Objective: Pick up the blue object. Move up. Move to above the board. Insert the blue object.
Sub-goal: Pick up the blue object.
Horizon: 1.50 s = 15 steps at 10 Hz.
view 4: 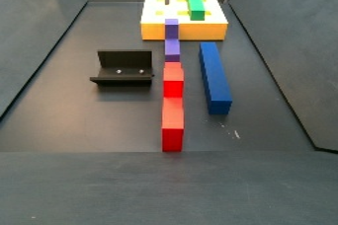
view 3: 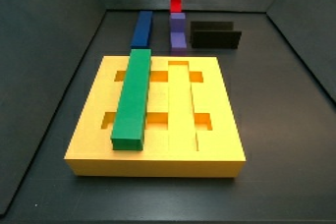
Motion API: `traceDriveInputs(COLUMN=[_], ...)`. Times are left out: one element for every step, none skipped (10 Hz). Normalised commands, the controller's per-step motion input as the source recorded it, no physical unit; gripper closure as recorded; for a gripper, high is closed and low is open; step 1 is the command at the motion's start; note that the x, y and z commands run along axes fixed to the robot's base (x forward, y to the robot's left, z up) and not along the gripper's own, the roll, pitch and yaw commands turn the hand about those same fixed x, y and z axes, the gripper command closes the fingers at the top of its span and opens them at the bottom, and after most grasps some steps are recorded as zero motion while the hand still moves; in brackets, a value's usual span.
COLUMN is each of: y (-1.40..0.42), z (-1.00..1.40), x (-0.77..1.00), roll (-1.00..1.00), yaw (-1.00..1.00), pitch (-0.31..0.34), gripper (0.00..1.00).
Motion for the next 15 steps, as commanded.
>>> traceDriveInputs(y=[0.0,-0.05,-0.23,-0.21,-0.17,-0.18,-0.11,-0.08,-0.05,-0.01,-0.01,0.0,0.0,-0.01,-0.08], z=[-0.05,-0.46,-0.73,-0.77,-0.83,-0.87,-0.94,-0.77,-0.6,-0.49,-0.45,-0.42,-0.23,-0.01,-0.09], x=[0.0,-0.29,-0.65,-0.77,-0.69,-0.47,-0.16,0.0,0.04,0.12,0.11,0.0,-0.16,-0.16,-0.03], roll=[0.0,0.0,0.13,0.16,0.15,0.14,0.15,0.17,0.13,0.04,0.05,0.01,0.0,0.0,0.0], yaw=[0.0,-0.05,-0.11,-0.14,-0.13,-0.07,0.0,-0.09,-0.15,-0.2,-0.19,-0.16,-0.01,0.0,0.0], pitch=[-0.003,-0.147,-0.17,-0.131,-0.116,-0.143,-0.117,-0.057,0.0,0.0,0.0,-0.014,-0.07,-0.119,-0.134], gripper=[0.0,0.0,0.0,0.0,0.0,0.0,0.0,0.0,0.0,0.0,0.0,0.0,0.0,0.0,0.0])
